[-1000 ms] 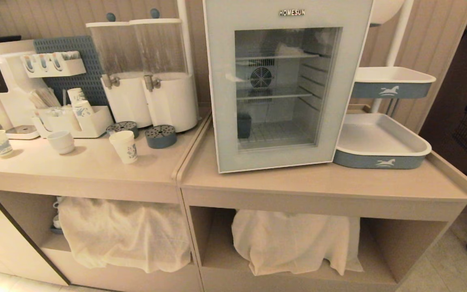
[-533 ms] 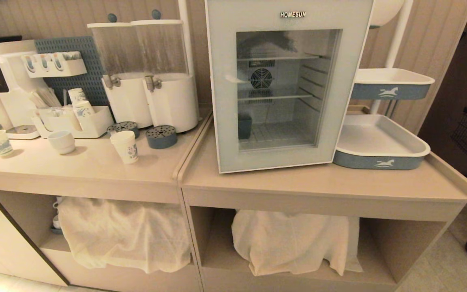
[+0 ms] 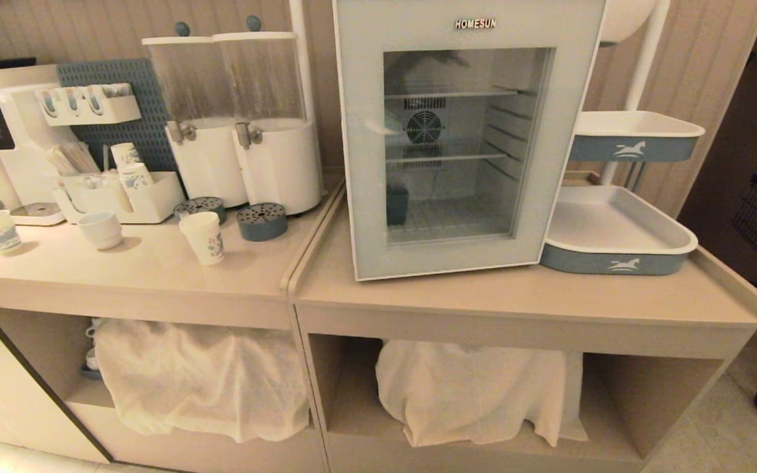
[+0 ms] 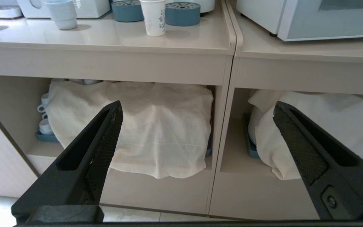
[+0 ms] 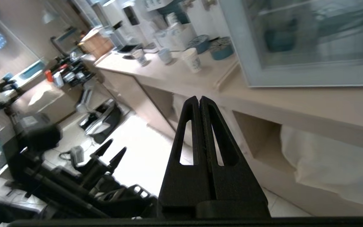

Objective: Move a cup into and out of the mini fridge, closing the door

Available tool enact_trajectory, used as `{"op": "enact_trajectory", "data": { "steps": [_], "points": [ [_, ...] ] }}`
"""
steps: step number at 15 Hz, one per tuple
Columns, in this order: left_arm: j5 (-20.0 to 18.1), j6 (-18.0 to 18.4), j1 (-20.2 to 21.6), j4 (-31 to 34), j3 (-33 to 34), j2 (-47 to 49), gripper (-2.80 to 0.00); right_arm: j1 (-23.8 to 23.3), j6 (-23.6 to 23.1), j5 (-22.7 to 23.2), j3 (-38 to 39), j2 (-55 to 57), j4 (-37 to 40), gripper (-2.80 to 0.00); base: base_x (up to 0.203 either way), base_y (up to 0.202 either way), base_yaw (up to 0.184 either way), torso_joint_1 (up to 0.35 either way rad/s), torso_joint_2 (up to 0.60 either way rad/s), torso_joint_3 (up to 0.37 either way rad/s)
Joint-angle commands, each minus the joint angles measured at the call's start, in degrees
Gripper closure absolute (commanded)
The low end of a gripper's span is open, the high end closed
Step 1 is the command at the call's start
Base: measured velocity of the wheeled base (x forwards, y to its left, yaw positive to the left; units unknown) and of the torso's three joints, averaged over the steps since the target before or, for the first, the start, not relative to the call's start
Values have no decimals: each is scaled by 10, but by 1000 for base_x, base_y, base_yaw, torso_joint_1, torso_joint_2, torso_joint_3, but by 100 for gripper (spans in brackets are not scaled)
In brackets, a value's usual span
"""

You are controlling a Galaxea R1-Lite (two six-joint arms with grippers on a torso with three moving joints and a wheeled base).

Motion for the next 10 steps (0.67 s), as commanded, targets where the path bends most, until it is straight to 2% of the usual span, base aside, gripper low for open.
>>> {"op": "enact_trajectory", "data": {
  "steps": [1,2,3,4,5,6,7,9,10],
  "points": [
    [0,0,1,-1,10,0,-280,60,-1,-84,11,0,0,0,0,0,0,0,0,0],
    [0,0,1,-1,10,0,-280,106,-8,-167,22,-10,-4,0,0,0,0,0,0,0],
    [0,0,1,-1,10,0,-280,177,-23,-265,39,-25,-10,0,0,0,0,0,0,0],
    [0,0,1,0,10,0,-280,256,-53,-379,66,-51,-18,0,0,0,0,0,0,0],
    [0,0,1,0,10,0,-280,326,-89,-471,102,-97,-24,0,0,0,0,0,0,0],
    [0,0,1,0,10,0,-280,371,-123,-536,135,-157,-28,0,0,0,0,0,0,0],
    [0,-1,1,0,10,0,-280,399,-148,-614,165,-216,-22,0,0,0,0,0,0,0],
    [0,0,1,-1,10,0,-280,438,-155,-870,199,-299,19,0,0,0,0,0,0,0],
    [0,-1,1,-1,10,0,-280,452,-157,-956,205,-312,38,0,0,0,0,0,0,0]
  ]
}}
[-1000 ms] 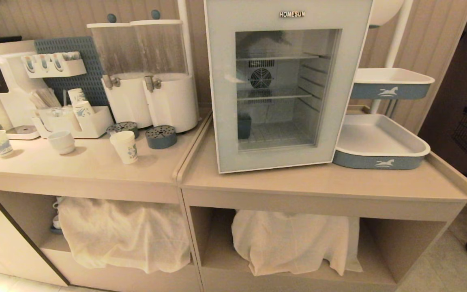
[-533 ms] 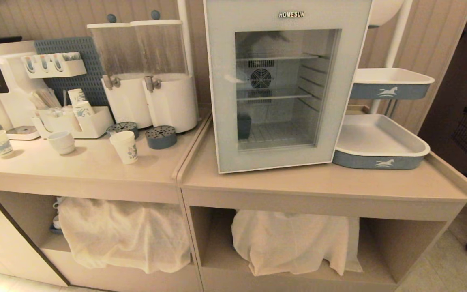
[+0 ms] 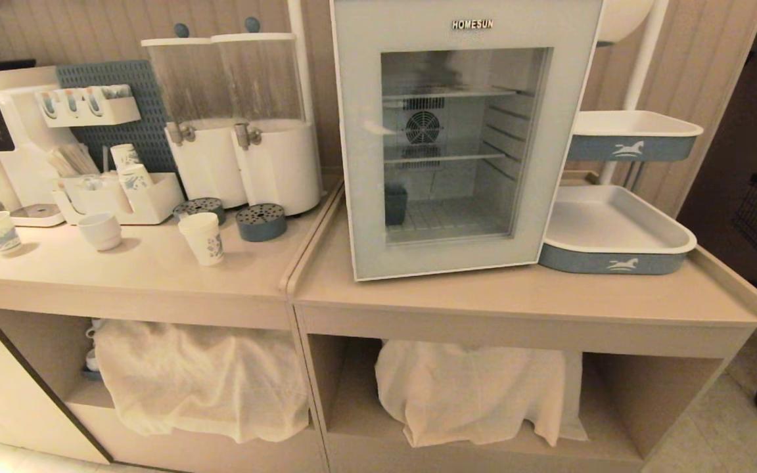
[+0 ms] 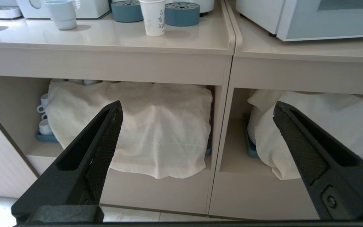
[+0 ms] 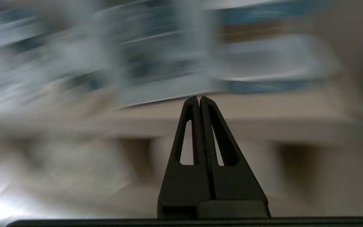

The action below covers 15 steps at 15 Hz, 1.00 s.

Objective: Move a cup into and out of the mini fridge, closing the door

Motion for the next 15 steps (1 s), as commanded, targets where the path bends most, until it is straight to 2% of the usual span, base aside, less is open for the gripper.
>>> {"op": "enact_trajectory", "data": {
  "steps": [1,2,4,5,8,10,11,13,14,15],
  "points": [
    [0,0,0,-1,10,0,-280,32,-9,-256,11,-70,23,0,0,0,0,0,0,0],
    [0,0,0,0,10,0,-280,25,-28,-252,9,-75,24,0,0,0,0,0,0,0],
    [0,-1,0,-1,10,0,-280,-2,-66,-166,38,-126,21,0,0,0,0,0,0,0],
    [0,-1,0,-1,10,0,-280,-2,-76,-148,76,-170,19,0,0,0,0,0,0,0],
    [0,0,0,-1,10,0,-280,-2,-32,-151,272,-217,-53,0,0,0,0,0,0,0],
    [0,0,0,0,10,0,-280,-2,-25,-145,352,-228,-126,0,0,0,0,0,0,0],
    [0,0,0,-1,10,0,-280,-2,-48,-146,406,-230,-212,0,0,0,0,0,0,0],
    [0,-1,0,-1,10,0,-280,-2,-130,-160,547,-231,-332,0,0,0,0,0,0,0],
    [0,-1,0,-1,10,0,-280,-2,-137,-159,596,-231,-357,0,0,0,0,0,0,0],
    [0,-1,0,0,10,0,-280,-2,-139,-140,621,-232,-360,0,0,0,0,0,0,0]
  ]
}}
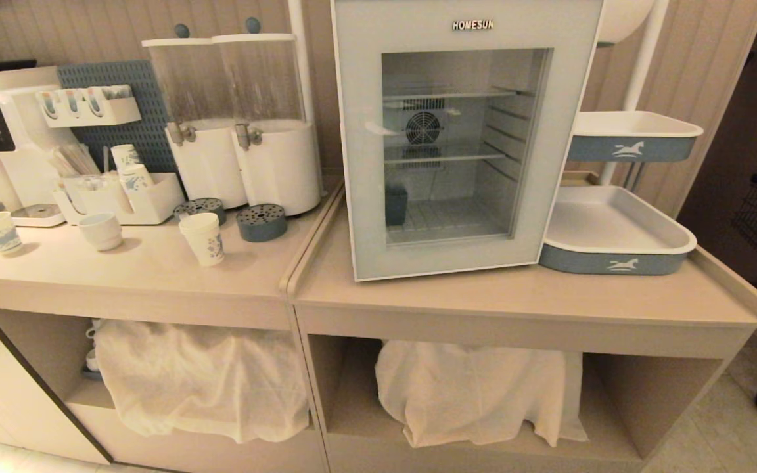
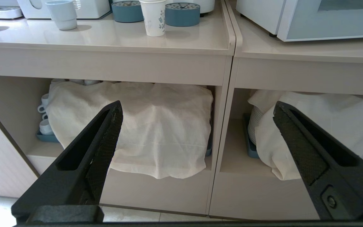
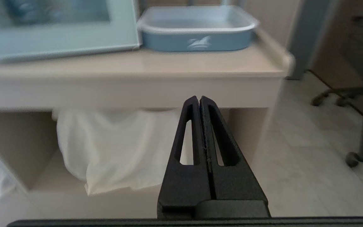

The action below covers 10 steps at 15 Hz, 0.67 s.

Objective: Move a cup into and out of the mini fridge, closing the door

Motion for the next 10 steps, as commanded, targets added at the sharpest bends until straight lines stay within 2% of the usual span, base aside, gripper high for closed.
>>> {"op": "enact_trajectory", "data": {
  "steps": [1,2,3,5,7,9,10],
  "points": [
    [0,0,0,0,10,0,-280,0,-11,54,53,-4,-15,0,0,0,0,0,0,0],
    [0,0,0,0,10,0,-280,0,-21,73,43,-4,-13,0,0,0,0,0,0,0],
    [0,0,0,0,10,0,-280,0,-14,72,43,-3,-11,0,0,0,0,0,0,0],
    [0,1,0,-1,10,0,-280,0,24,67,45,-3,-13,0,0,0,0,0,0,0],
    [-3,32,0,6,10,0,-280,0,23,66,45,-3,-13,0,0,0,0,0,0,0],
    [0,19,0,6,10,0,-280,0,21,66,45,-3,-14,0,0,0,0,0,0,0],
    [-5,24,0,6,9,0,-280,0,22,66,45,-3,-14,0,0,0,0,0,0,0]
  ]
}}
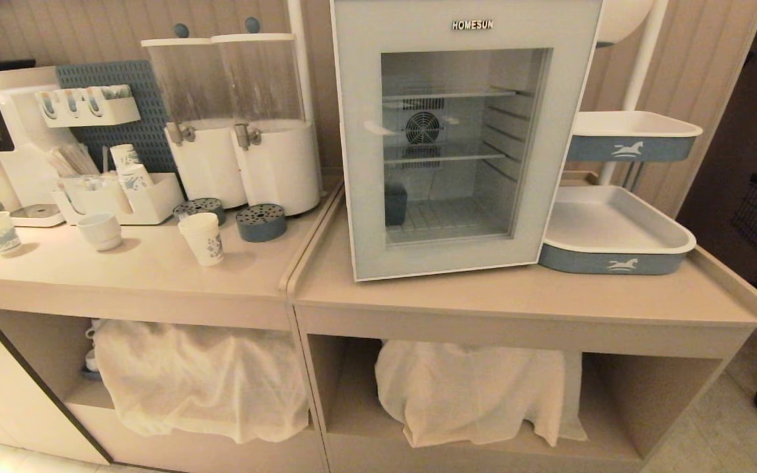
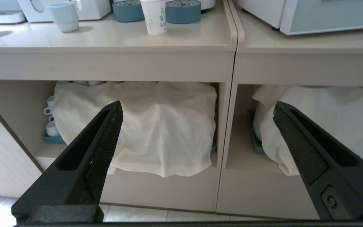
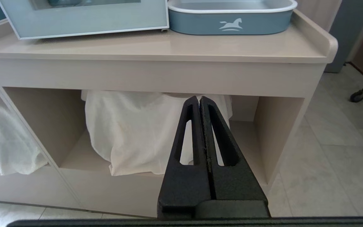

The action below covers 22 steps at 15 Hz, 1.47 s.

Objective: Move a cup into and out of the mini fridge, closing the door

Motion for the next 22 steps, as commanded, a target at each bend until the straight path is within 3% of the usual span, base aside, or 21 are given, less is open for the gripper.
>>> {"op": "enact_trajectory", "data": {
  "steps": [1,5,22],
  "points": [
    [-3,1,0,2,9,0,-280,0,0,0,1,-1,0,0,0,0,0,0,0,0],
    [-3,1,-1,2,9,0,-280,0,0,0,1,-1,0,0,1,62,-2,1,2,2],
    [-3,2,-1,1,9,0,-280,0,4,-1,1,-1,-1,0,0,194,1,3,2,3]
  ]
}}
